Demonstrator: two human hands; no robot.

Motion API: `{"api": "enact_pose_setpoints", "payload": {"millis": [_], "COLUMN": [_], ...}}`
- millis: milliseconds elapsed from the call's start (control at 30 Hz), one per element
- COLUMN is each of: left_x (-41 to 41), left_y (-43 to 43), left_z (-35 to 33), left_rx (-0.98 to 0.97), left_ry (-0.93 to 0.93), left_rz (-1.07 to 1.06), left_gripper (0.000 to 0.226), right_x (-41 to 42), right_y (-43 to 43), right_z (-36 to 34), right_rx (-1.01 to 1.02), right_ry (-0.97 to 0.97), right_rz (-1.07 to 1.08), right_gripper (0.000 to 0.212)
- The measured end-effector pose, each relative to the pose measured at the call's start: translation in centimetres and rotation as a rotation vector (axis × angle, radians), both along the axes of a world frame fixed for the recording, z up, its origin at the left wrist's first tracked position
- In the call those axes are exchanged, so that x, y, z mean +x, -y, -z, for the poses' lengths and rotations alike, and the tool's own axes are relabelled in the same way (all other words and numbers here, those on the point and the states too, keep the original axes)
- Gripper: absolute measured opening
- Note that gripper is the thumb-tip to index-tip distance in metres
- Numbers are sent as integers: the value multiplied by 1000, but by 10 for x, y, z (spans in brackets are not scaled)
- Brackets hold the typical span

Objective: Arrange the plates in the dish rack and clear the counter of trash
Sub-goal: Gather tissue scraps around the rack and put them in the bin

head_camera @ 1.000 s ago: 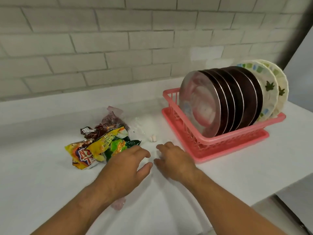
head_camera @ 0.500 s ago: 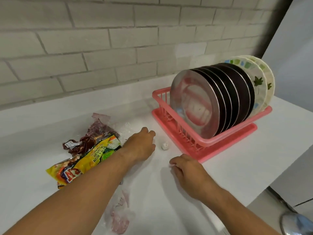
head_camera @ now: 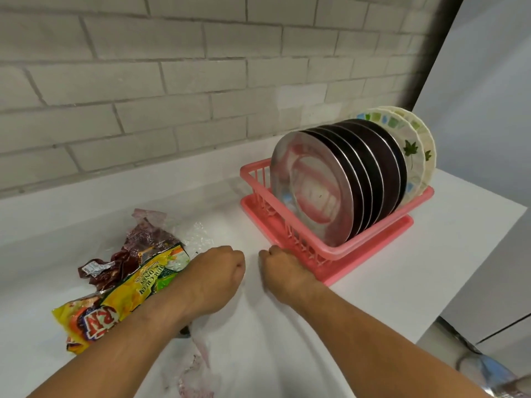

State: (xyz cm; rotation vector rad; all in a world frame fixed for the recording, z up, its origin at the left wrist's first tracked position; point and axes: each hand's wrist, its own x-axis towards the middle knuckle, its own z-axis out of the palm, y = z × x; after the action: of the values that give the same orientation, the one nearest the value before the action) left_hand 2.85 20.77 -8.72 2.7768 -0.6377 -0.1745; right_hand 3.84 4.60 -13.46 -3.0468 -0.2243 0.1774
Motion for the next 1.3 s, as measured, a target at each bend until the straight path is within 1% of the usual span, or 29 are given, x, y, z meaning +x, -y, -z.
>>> {"api": "enact_pose_setpoints", "payload": {"millis": [67, 100, 133, 200, 267, 333, 400, 467, 533, 600, 667, 700, 733, 833, 933, 1000, 1133, 1233, 1300], "left_x": [-6, -7, -8, -10, -15, -23, -32, -41, -51, -61, -71, -76, -82, -101, -127, -147, -188, -213, -225], "left_y": [-6, -7, -8, -5, 2, 11, 20, 29, 41, 54, 69, 76, 85, 113, 147, 171, 213, 233, 242], "left_z": [-3, -3, -2, -1, -3, -7, -11, -11, -10, -8, -8, -8, -8, -9, -10, -5, 26, 62, 88], "left_rx": [-25, -33, -52, -131, -225, -310, -406, -473, -495, -490, -506, -523, -539, -556, -560, -528, -400, -383, -375], "left_ry": [-2, 4, 15, 45, 83, 130, 157, 152, 144, 145, 142, 139, 138, 112, 50, 35, 6, -46, -93], "left_rz": [-16, -36, -57, -96, -119, -123, -137, -148, -148, -140, -127, -114, -96, -66, -63, -53, 40, 47, 44], "left_gripper": [26, 27, 26, 26, 36, 45, 49, 51, 53, 55, 55, 54, 53, 45, 36, 34, 38, 47, 49], "right_x": [-6, -10, -16, -30, -48, -69, -85, -96, -104, -111, -118, -123, -128, -143, -160, -173, -203, -224, -238], "right_y": [-3, -4, -4, -5, -1, 9, 24, 41, 59, 78, 96, 106, 117, 151, 188, 212, 256, 279, 290], "right_z": [7, 10, 11, 13, 15, 16, 16, 13, 8, -1, -12, -17, -23, -39, -46, -43, -15, 22, 46], "right_rx": [-95, -92, -58, 18, 90, 236, 371, 453, 513, 562, 606, 625, 642, 696, 774, 772, 774, 758, 734], "right_ry": [15, 23, 31, 28, 23, 25, 39, 58, 89, 138, 219, 244, 256, 226, 167, 125, 14, -74, -154], "right_rz": [-36, -29, -13, -15, -61, -89, -66, -4, 41, 31, -2, -4, 5, 14, 13, -4, -33, -27, 21], "right_gripper": [31, 28, 27, 30, 29, 26, 24, 21, 22, 22, 14, 14, 19, 29, 30, 28, 25, 32, 31]}}
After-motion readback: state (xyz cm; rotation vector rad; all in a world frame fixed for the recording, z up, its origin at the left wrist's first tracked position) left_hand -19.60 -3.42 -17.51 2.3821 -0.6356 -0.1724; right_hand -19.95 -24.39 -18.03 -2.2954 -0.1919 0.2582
